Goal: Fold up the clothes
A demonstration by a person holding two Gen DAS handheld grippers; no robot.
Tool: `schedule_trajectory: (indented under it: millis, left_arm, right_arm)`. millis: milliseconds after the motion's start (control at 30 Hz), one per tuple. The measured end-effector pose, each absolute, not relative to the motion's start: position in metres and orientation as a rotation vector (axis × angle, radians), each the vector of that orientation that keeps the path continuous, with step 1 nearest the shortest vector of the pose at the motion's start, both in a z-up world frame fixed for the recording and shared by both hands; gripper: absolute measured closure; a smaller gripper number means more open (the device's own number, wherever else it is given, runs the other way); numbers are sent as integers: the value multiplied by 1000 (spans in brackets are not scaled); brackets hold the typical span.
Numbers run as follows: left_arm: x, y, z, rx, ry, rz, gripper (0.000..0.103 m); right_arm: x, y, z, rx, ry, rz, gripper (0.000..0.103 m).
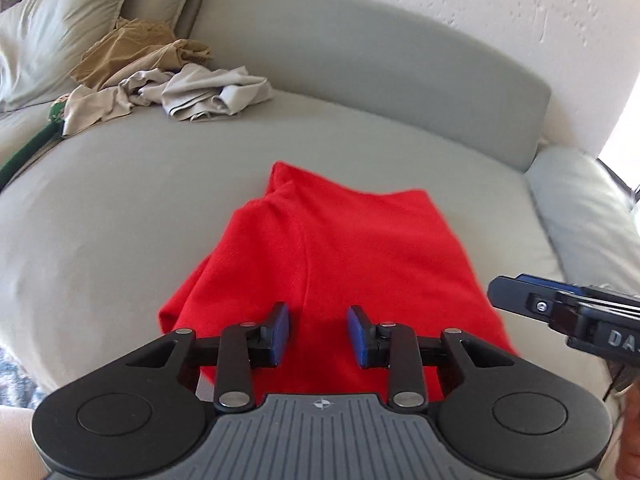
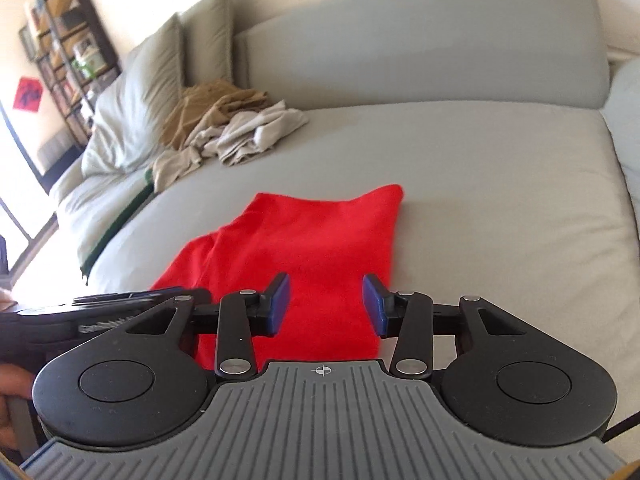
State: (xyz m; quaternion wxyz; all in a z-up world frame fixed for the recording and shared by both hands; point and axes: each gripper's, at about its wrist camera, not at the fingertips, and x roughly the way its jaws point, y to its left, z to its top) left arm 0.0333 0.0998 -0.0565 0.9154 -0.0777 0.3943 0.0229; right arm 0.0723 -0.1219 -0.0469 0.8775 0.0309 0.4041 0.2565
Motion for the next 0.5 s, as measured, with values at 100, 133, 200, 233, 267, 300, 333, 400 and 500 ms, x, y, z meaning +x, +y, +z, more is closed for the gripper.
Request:
schedule_trajectory:
  millis: [100,133,200,233,267,300,333,400,500]
  left_arm:
    - [33,102,-56,-109,828,93,72]
    - [31,106,-55,-112,835,108,73]
    - [21,112,-52,-127,852,134,73]
    - [14,115,-49,-135,861,147,74]
    - [8,117,-46,-143,871,160,74]
    - [1,119,-44,-160,873,163,77]
    - [-8,120,-40,-187,864,151,79]
    - [-21,119,-38,-251,834,97,79]
    - [-24,96,-40,-229,779,-17,80]
  right_arm:
    - [48,-110,-51,-35,847,586,61]
    - [40,-106,-54,-71,852,597,61]
    - [20,-113,-61,-121,830,565,61]
    - [12,-120,-56,-126,827,553,61]
    - [3,-127,-51,-130,824,540,60]
    - [-5,-134,-47,-131,824,527,60]
    - [-10,-142,-43,-117,838,511,60]
    - [-19,-156,-34,-64,828,493,60]
    - [-21,-156,-23,0,756,503,64]
